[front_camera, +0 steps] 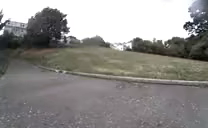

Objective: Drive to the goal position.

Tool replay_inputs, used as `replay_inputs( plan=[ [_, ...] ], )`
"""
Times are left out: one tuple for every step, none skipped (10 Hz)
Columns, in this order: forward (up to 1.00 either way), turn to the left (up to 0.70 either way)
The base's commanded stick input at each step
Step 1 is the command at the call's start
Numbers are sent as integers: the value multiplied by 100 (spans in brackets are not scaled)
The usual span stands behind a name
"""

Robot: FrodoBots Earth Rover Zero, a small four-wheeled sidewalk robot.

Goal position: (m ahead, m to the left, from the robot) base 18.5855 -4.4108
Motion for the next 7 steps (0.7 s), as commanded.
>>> replay_inputs(
  plan=[
    [0, -70],
    [0, -70],
    [0, -70],
    [0, -70],
    [0, -70],
    [0, -70],
    [0, -70]
  ],
)
